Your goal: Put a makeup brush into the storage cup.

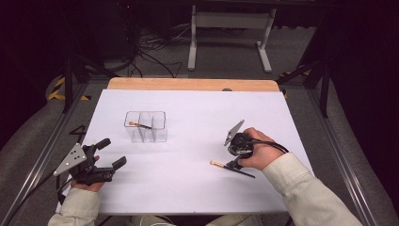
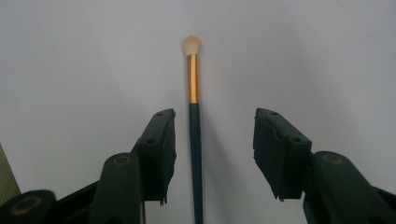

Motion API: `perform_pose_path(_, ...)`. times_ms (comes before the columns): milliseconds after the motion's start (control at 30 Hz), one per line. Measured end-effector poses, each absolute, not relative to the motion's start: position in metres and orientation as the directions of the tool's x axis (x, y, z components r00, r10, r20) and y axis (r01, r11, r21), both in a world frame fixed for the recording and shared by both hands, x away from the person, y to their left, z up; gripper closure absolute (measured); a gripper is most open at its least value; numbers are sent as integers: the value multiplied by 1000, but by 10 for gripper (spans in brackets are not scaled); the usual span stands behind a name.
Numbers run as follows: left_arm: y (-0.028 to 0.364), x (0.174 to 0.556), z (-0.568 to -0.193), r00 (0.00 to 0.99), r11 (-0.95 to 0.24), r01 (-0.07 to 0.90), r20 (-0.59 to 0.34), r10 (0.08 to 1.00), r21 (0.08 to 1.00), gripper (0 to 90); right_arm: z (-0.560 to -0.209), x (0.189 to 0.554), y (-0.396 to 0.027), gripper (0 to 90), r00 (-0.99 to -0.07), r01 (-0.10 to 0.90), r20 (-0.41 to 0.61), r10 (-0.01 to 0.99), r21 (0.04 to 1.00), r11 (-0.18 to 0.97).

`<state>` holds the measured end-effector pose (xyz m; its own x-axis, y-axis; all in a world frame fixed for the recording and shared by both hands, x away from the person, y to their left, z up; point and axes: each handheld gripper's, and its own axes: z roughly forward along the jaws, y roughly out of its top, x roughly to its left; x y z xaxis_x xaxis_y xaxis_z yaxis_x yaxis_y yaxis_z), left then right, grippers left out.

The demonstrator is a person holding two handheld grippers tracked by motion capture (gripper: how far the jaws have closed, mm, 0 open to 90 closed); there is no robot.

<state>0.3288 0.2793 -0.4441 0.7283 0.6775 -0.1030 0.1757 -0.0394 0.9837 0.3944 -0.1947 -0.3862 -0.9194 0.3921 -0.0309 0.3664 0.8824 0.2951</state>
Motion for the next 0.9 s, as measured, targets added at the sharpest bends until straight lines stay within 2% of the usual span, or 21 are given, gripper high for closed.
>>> perform_pose_path(400, 279, 329, -444, 731, -41, 177, -104, 674, 983, 53, -395, 393, -192, 530, -922, 373, -18, 388, 235, 898)
perform_pose_path(900, 279, 329, -445, 734, -41, 179, -106, 670, 983, 53, -410, 392, -190, 621, -927, 371, 6, 375, 165, 914)
